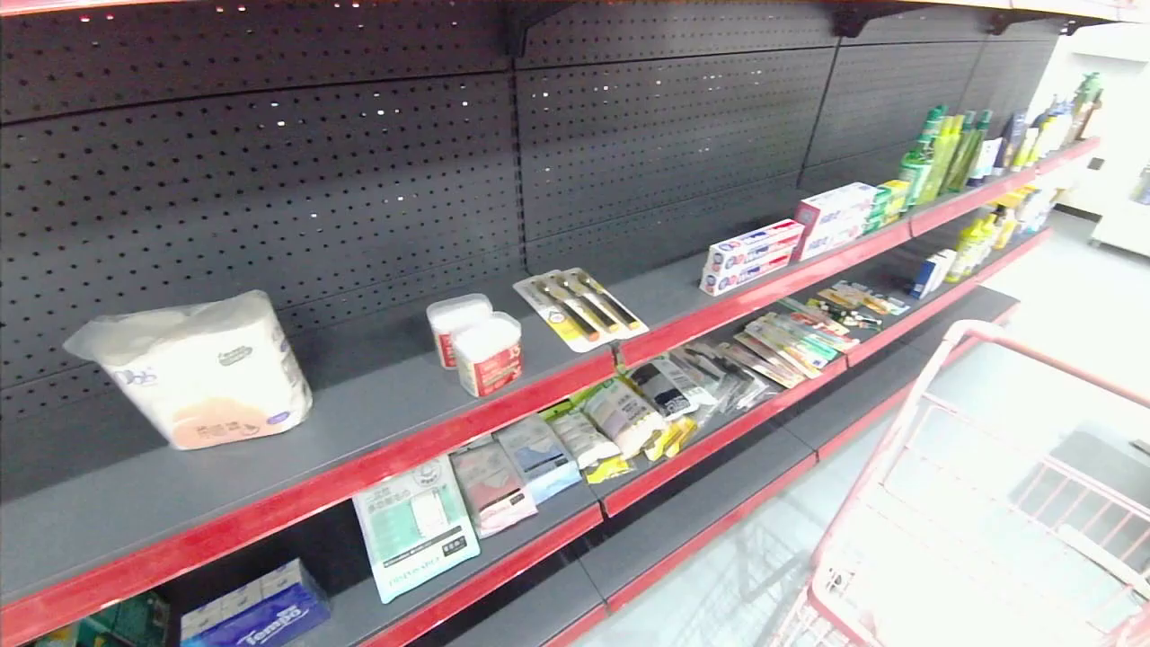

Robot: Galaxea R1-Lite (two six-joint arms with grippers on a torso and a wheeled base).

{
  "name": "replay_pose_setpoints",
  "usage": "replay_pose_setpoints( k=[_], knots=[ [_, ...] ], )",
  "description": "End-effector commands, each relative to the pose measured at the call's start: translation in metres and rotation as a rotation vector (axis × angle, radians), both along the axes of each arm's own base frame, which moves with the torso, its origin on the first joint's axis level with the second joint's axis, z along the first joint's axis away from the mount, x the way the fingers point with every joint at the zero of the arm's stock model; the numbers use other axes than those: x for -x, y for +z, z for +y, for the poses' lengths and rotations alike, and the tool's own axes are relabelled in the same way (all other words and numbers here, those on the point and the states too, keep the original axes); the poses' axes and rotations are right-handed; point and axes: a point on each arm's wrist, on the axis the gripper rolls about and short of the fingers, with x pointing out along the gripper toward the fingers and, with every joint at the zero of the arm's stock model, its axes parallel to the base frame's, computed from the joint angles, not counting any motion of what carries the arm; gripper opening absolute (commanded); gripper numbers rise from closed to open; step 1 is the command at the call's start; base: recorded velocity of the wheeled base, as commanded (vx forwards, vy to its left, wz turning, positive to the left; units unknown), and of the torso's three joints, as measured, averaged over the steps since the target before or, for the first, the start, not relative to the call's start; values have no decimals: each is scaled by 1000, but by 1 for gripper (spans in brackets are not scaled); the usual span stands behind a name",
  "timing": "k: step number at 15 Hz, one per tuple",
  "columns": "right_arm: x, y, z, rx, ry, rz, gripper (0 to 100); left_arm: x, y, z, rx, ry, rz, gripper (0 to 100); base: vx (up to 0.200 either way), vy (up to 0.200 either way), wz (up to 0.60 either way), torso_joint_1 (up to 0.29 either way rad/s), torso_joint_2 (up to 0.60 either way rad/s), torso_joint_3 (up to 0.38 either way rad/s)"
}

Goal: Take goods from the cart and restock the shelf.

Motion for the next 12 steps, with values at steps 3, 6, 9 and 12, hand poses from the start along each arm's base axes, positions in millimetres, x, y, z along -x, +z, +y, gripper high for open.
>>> replay_pose_setpoints(
  k=[3,6,9,12],
  knots=[
    [0,0,0,0,0,0,100,0,0,0,0,1,2,100,0,0,-600,1,4,4],
    [0,0,0,0,0,-1,100,0,0,0,0,1,1,100,0,0,-600,1,2,2],
    [0,0,0,0,0,0,100,0,0,0,0,1,2,100,0,0,-200,1,1,1],
    [0,0,0,2,0,-1,100,0,0,0,0,1,1,100,0,0,0,0,0,0]
  ],
)
